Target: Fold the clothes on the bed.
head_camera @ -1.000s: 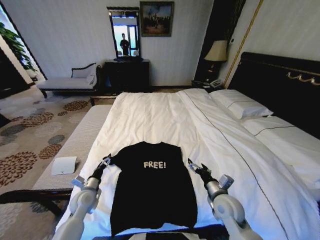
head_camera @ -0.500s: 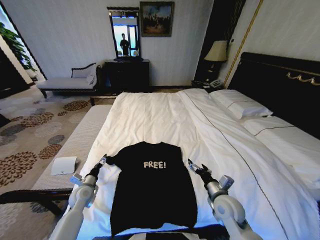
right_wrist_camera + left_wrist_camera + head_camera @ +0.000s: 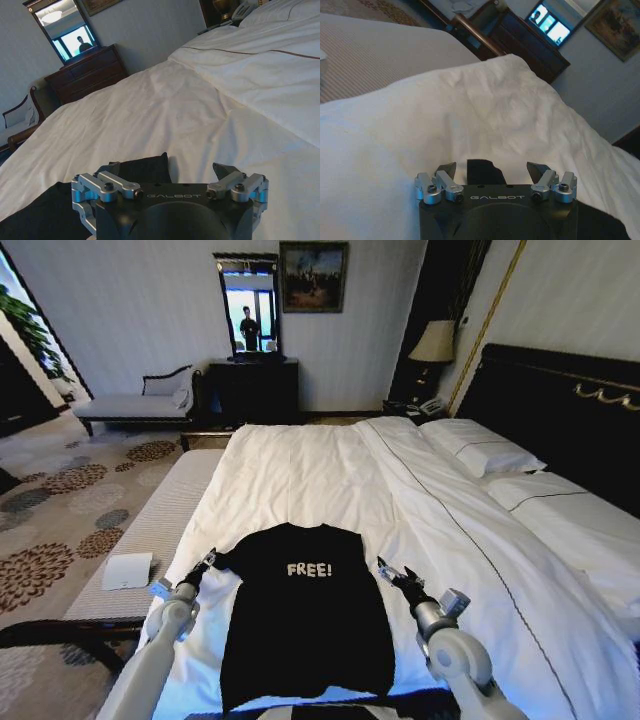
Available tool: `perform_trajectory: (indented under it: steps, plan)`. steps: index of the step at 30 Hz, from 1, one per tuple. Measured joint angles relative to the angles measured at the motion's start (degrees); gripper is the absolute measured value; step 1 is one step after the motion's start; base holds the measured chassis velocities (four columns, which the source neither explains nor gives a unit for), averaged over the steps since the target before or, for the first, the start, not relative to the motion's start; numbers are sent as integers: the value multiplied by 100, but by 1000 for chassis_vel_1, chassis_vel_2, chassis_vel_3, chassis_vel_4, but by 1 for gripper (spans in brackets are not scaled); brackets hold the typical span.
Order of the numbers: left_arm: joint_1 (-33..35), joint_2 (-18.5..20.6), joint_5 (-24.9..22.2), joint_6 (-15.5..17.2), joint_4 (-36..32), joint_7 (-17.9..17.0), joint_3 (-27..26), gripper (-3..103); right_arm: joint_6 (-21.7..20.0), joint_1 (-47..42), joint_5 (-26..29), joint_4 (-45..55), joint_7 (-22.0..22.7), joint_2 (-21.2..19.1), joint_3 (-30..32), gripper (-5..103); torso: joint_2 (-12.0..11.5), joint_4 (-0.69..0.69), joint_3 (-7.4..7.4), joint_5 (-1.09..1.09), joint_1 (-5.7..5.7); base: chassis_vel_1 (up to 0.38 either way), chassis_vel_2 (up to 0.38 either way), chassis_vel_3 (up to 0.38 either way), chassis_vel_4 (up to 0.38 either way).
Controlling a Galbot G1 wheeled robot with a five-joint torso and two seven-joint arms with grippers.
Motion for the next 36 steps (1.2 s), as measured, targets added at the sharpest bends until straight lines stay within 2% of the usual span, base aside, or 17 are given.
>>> perform_trajectory:
  steps: [3,6,8,10,11,15,17,20,21,23,27,36]
  plan:
    - [-62,0,58,0,76,4,71,81,-3,4,2,2,21,1,4,100,0,0,0,0,0,0,0,0,0]
    - [-103,-16,102,0,136,-1,118,64,-7,7,8,10,49,2,26,100,0,0,0,0,0,0,0,0,0]
    - [-102,-14,111,-1,146,-1,124,64,-7,5,10,11,53,-1,35,100,0,0,0,0,0,0,0,0,0]
    - [-97,-4,118,-8,157,4,128,53,-8,5,12,11,57,-5,43,100,0,0,0,0,0,0,0,0,0]
    - [-97,-4,118,-8,157,4,128,53,-8,5,12,11,57,-5,43,100,0,0,0,0,0,0,0,0,0]
    - [-31,5,116,-32,110,9,87,32,-9,16,10,11,64,4,27,100,0,0,0,0,0,0,0,0,0]
    - [-17,5,116,-43,92,8,79,32,-9,16,9,11,65,6,24,100,0,0,0,1,0,0,0,0,0]
    - [-14,11,122,-113,95,-1,67,16,-11,16,6,17,67,12,20,100,0,0,0,0,0,0,0,0,0]
    - [-14,11,122,-113,95,-1,67,16,-11,16,6,17,67,12,20,100,0,0,0,0,0,0,0,0,0]
    - [-34,29,137,-132,122,-2,69,5,-11,5,7,31,68,4,25,100,0,0,0,0,0,0,0,0,0]
    - [-73,27,310,-182,138,-32,113,0,-11,-20,9,48,67,-11,55,100,0,0,0,0,0,0,0,0,0]
    - [-51,91,891,-166,-137,-113,301,0,-6,0,12,43,65,1,47,100,0,0,0,0,0,0,0,0,0]
